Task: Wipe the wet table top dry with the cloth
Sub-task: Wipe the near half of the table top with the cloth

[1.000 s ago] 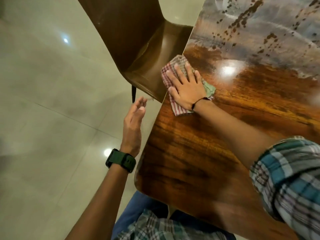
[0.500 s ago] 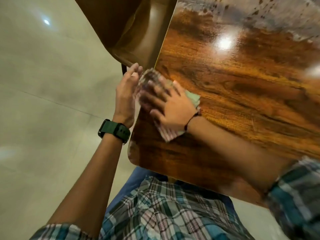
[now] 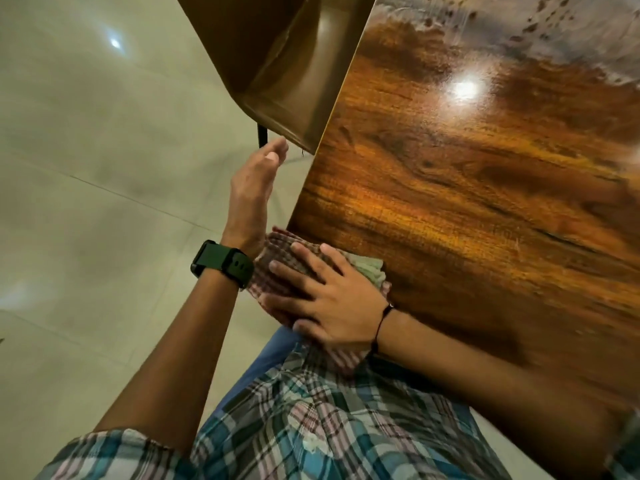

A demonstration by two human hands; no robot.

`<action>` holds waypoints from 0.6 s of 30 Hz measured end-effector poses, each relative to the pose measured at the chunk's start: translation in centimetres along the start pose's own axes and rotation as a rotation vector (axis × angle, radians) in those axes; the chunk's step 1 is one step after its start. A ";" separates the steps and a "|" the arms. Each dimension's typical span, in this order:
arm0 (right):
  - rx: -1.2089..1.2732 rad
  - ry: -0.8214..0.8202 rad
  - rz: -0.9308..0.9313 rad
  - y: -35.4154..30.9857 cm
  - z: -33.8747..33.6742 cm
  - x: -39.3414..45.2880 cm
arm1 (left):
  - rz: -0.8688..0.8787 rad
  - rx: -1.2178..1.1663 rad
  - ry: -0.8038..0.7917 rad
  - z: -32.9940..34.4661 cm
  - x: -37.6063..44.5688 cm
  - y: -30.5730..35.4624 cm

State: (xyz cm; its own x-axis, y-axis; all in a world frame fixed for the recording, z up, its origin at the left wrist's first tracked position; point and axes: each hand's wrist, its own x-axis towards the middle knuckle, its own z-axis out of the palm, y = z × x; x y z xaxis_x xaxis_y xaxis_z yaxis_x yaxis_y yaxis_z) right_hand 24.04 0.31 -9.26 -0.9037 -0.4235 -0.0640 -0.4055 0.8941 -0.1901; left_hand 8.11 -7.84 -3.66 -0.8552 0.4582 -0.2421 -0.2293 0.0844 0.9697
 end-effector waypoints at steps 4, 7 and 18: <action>0.001 0.032 0.270 6.8 -1.4 0.2 | -0.012 0.058 -0.030 0.0 -0.8 -0.8; -0.014 0.000 0.620 13.0 -2.9 -0.6 | -0.011 0.167 -0.119 0.7 -2.2 -1.5; 0.003 0.052 0.503 1.3 -0.5 -7.1 | 0.442 0.994 -0.265 3.7 -5.2 -5.7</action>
State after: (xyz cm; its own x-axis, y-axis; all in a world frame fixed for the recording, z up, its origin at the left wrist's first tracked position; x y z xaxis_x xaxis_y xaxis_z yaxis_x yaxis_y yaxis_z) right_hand 29.85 4.56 -8.61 -0.9928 0.0673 -0.0991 0.0818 0.9851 -0.1512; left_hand 15.55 -7.45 -7.85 -0.6164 0.7869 0.0299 0.6450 0.4827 0.5924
